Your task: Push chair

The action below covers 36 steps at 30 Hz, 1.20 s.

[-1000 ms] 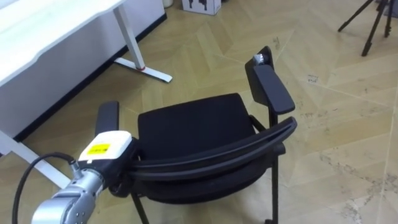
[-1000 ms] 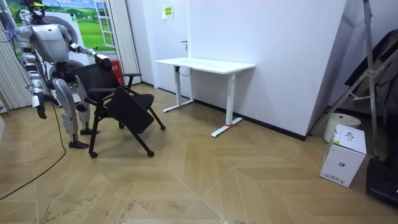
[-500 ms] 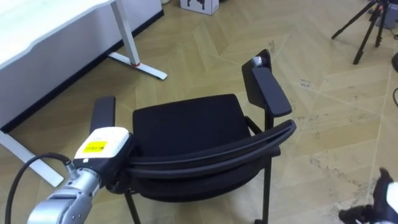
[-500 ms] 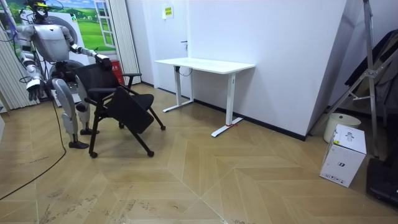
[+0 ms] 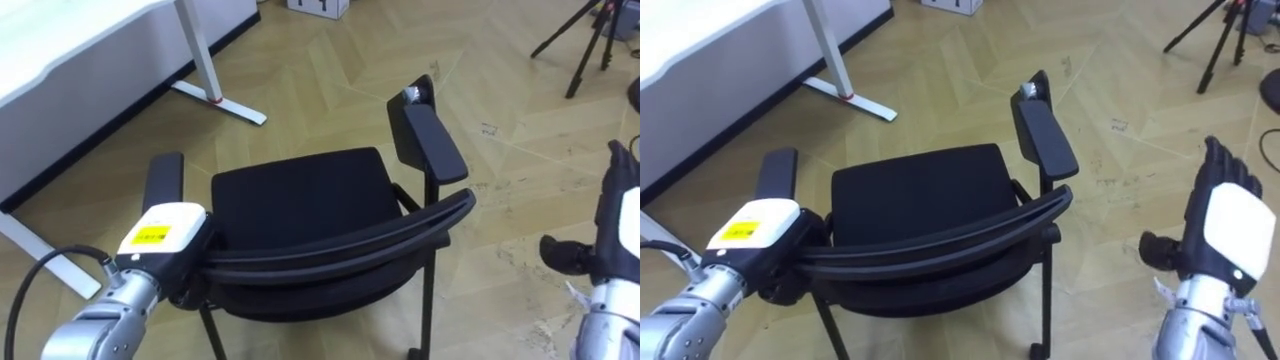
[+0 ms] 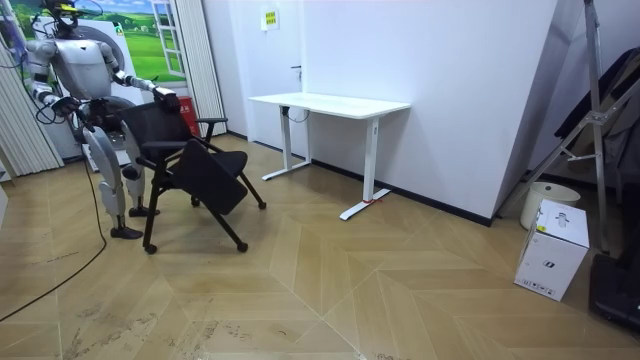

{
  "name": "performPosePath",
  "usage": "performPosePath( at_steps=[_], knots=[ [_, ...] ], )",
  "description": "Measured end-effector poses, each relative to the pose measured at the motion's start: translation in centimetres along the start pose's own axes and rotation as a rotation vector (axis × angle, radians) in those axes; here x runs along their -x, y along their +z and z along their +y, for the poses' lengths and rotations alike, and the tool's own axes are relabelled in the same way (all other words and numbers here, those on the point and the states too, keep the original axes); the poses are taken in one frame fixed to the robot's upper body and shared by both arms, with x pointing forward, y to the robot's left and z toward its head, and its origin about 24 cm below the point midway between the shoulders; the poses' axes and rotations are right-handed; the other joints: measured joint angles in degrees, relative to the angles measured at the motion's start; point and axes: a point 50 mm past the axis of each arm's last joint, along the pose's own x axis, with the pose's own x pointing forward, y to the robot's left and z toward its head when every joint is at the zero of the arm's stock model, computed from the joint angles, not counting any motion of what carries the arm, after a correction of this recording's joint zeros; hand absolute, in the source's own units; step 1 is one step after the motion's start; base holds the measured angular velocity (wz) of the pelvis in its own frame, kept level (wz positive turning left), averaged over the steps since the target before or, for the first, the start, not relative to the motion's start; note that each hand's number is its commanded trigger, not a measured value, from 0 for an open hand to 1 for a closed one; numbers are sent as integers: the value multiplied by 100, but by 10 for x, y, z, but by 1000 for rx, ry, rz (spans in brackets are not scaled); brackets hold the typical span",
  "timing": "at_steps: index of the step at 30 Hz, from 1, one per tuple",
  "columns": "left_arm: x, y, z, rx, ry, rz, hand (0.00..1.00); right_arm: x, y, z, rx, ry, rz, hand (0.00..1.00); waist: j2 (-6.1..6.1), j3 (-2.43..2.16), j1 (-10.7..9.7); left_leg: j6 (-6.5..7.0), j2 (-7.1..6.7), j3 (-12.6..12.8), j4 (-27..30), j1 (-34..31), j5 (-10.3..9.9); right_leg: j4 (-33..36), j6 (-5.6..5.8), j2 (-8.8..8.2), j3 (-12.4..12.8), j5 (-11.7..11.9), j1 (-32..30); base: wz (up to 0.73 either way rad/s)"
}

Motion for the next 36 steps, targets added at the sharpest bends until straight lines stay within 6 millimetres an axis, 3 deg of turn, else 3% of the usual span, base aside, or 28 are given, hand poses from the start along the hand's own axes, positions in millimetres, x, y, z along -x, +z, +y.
performPosePath(
  at_steps=[12,16,24,30,36],
  knots=[
    [-1,-2,7,-27,6,-30,100,-19,34,-28,92,-82,-231,0,-5,2,121,1,0,104,-10,-40,0,91,-4,-5,17,2,-113,-3],
    [-1,-2,8,-30,8,-38,100,-23,48,-28,106,-36,-307,0,-47,12,147,1,4,104,-7,-23,0,84,-5,-3,17,2,-98,0],
    [-1,-2,9,-37,6,-53,100,-24,54,-22,144,80,-355,0,-57,18,161,1,6,87,-13,-29,0,28,-8,-2,11,4,-85,0],
    [-3,-5,15,-52,13,-89,100,-18,72,-20,190,174,-490,0,-173,92,251,0,17,106,4,3,1,18,-24,1,-6,16,-43,0],
    [-3,-6,18,-73,9,-114,100,-13,82,-16,227,277,-567,0,-277,34,321,0,27,104,-26,0,0,-94,-18,5,-41,68,7,0]
  ],
)
